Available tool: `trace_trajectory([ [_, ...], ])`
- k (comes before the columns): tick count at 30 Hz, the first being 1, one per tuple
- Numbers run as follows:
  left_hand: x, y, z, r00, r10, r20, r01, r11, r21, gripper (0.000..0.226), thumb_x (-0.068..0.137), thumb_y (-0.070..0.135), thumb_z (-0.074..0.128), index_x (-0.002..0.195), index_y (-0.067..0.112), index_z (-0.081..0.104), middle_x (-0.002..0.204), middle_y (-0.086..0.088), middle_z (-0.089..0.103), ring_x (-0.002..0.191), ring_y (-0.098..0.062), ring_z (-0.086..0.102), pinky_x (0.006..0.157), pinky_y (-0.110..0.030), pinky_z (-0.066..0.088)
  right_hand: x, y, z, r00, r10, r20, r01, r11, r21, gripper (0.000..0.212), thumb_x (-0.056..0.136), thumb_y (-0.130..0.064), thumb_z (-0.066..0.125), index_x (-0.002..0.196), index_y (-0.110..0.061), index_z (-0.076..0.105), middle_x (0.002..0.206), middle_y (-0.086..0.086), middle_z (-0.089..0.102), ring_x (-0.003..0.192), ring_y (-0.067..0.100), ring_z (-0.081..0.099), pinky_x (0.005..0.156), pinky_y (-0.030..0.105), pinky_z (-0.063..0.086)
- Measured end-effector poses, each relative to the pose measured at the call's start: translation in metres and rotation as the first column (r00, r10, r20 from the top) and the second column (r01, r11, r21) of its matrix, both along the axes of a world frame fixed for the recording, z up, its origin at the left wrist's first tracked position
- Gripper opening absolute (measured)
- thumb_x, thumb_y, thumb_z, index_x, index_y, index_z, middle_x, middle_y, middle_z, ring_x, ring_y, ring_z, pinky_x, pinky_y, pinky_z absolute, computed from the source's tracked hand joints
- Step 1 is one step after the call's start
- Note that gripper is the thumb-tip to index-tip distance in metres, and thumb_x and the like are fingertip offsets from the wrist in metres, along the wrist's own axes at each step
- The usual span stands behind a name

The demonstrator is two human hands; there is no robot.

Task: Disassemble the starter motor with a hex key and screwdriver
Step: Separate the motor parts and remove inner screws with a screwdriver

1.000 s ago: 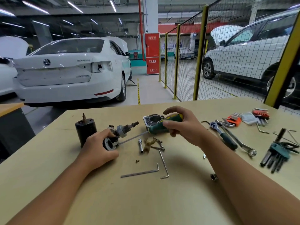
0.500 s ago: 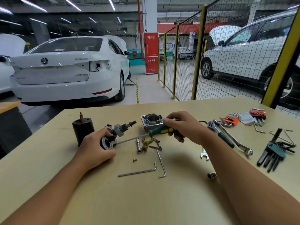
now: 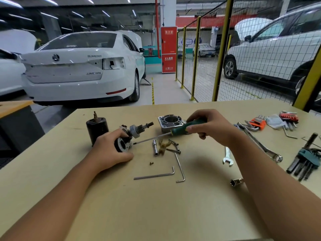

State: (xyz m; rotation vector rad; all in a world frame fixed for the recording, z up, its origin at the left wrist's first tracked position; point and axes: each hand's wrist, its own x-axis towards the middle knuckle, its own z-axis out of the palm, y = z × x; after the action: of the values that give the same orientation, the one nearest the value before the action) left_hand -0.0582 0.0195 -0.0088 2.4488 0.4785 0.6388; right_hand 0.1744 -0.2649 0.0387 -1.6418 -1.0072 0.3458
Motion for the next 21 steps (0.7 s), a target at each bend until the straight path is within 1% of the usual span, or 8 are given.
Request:
trace_trajectory([
  [3, -0.004, 0.002, 0.004, 0.998, -0.037, -0.049, 0.038, 0.999, 0.014, 0.068, 0.047, 0.061, 0.084, 0.109, 0.064, 0.058, 0.111, 0.022, 0.064, 0.100, 0.003, 0.061, 0.081, -0.018, 0.048, 0.013, -0.009, 0.001, 0.997, -0.014, -0.073, 0.016, 1.000, 0.026, 0.027, 0.070, -0.024, 0.087, 0.094, -0.017, 0.077, 0.084, 0.014, 0.068, 0.064, 0.024, 0.056, 0.060, 0.035, 0.053],
  [7, -0.006, 0.005, 0.005, 0.990, -0.099, -0.098, 0.109, 0.989, 0.100, 0.090, 0.049, 0.066, 0.085, 0.127, 0.077, 0.041, 0.127, 0.015, 0.061, 0.119, -0.008, 0.058, 0.101, -0.031, 0.048, 0.020, -0.014, 0.000, 0.998, -0.038, -0.049, 0.036, 0.999, -0.033, 0.023, 0.073, -0.017, 0.088, 0.093, -0.015, 0.077, 0.079, 0.011, 0.068, 0.063, 0.023, 0.056, 0.056, 0.032, 0.051],
  [9, -0.005, 0.007, 0.004, 0.991, -0.090, -0.100, 0.101, 0.989, 0.110, 0.096, 0.053, 0.059, 0.092, 0.130, 0.075, 0.037, 0.120, 0.014, 0.058, 0.116, -0.010, 0.057, 0.096, -0.031, 0.044, 0.020, -0.014, -0.002, 0.998, -0.032, -0.044, 0.030, 0.998, -0.059, 0.022, 0.074, -0.017, 0.088, 0.094, -0.016, 0.077, 0.081, 0.013, 0.069, 0.063, 0.021, 0.056, 0.056, 0.031, 0.051],
  [11, -0.007, 0.009, 0.005, 0.993, -0.076, -0.094, 0.084, 0.993, 0.088, 0.097, 0.048, 0.059, 0.093, 0.128, 0.069, 0.037, 0.113, 0.017, 0.057, 0.107, -0.008, 0.058, 0.092, -0.030, 0.044, 0.020, -0.014, -0.002, 0.999, -0.029, -0.041, 0.026, 0.997, -0.068, 0.026, 0.072, -0.022, 0.088, 0.094, -0.017, 0.077, 0.083, 0.014, 0.069, 0.064, 0.021, 0.057, 0.057, 0.031, 0.051],
  [14, -0.013, 0.017, 0.008, 0.991, -0.104, -0.079, 0.112, 0.989, 0.100, 0.076, 0.043, 0.062, 0.087, 0.108, 0.057, 0.049, 0.101, 0.022, 0.059, 0.096, 0.002, 0.059, 0.081, -0.021, 0.046, 0.021, -0.014, -0.001, 0.998, -0.047, -0.051, 0.045, 0.998, -0.050, 0.029, 0.068, -0.027, 0.087, 0.094, -0.016, 0.077, 0.079, 0.011, 0.068, 0.065, 0.023, 0.056, 0.057, 0.032, 0.051],
  [17, -0.020, 0.024, 0.009, 0.982, -0.170, -0.085, 0.180, 0.974, 0.134, 0.044, 0.054, 0.042, 0.095, 0.086, 0.040, 0.065, 0.091, 0.021, 0.062, 0.087, -0.003, 0.060, 0.073, -0.028, 0.045, 0.022, -0.013, -0.001, 0.996, -0.054, -0.066, 0.051, 0.997, -0.052, 0.030, 0.067, -0.025, 0.087, 0.093, -0.015, 0.077, 0.078, 0.012, 0.067, 0.066, 0.026, 0.055, 0.057, 0.034, 0.050],
  [19, -0.023, 0.027, 0.010, 0.981, -0.167, -0.100, 0.179, 0.974, 0.135, 0.037, 0.060, 0.033, 0.100, 0.078, 0.036, 0.068, 0.089, 0.019, 0.063, 0.083, -0.006, 0.061, 0.070, -0.030, 0.047, 0.021, -0.012, -0.001, 0.996, -0.055, -0.067, 0.051, 0.997, -0.063, 0.030, 0.067, -0.025, 0.087, 0.093, -0.014, 0.077, 0.078, 0.013, 0.067, 0.067, 0.027, 0.054, 0.057, 0.034, 0.050],
  [21, -0.025, 0.029, 0.011, 0.985, -0.141, -0.101, 0.154, 0.978, 0.140, 0.036, 0.059, 0.034, 0.100, 0.076, 0.037, 0.069, 0.089, 0.020, 0.063, 0.082, -0.005, 0.061, 0.069, -0.029, 0.048, 0.019, -0.012, -0.001, 0.996, -0.055, -0.066, 0.050, 0.997, -0.066, 0.028, 0.068, -0.024, 0.087, 0.093, -0.015, 0.077, 0.077, 0.012, 0.067, 0.067, 0.027, 0.054, 0.057, 0.034, 0.050],
])
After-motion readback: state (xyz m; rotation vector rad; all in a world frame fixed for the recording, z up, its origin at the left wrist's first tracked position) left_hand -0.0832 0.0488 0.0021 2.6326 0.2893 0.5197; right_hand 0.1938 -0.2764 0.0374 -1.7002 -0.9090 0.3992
